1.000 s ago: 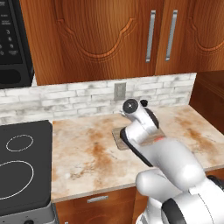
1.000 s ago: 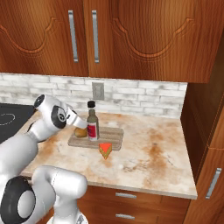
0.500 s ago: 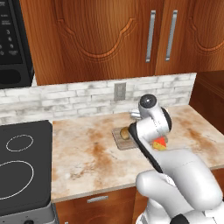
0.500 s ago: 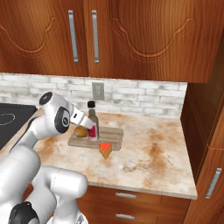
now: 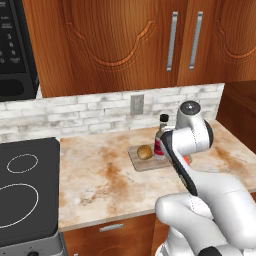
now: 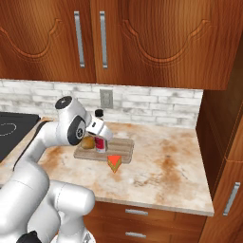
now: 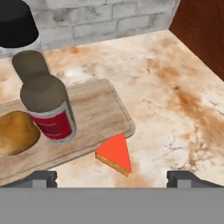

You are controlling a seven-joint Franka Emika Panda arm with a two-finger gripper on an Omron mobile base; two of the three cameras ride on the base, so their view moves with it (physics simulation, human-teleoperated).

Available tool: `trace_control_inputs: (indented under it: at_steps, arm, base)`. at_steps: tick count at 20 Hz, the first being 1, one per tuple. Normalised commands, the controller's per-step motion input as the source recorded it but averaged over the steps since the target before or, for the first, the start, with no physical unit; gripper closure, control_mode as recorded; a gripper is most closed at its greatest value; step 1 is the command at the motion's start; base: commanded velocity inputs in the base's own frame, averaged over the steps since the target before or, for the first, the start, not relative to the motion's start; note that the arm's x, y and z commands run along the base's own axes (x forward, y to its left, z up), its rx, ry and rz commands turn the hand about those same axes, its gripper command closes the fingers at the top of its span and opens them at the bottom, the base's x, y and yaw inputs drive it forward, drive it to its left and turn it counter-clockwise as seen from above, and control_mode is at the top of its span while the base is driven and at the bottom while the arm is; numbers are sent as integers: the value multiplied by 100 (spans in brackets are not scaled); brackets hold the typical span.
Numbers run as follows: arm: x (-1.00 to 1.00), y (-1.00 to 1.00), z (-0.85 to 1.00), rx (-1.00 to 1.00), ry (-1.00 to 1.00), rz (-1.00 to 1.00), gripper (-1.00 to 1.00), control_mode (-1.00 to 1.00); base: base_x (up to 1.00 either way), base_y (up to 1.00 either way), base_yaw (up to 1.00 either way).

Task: Retrieve the reheated potato from the microwave, then place the potato, cheese, and condiment on the cutting board.

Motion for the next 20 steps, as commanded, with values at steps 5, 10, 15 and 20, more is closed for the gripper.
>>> trace_control_inputs:
  at_steps: [5, 10, 15, 20]
  arm:
    - [-11, -22, -1, 4, 19, 5, -100, -100]
    - [-4, -21, -1, 20, 27, 2, -100, -100]
    - [0, -25, -16, 21, 15, 21, -100, -100]
    - [13, -23, -23, 11, 6, 21, -100, -100]
  base:
    - [0, 0, 0]
    - [0, 0, 0]
    - [0, 0, 0]
    - [0, 0, 0]
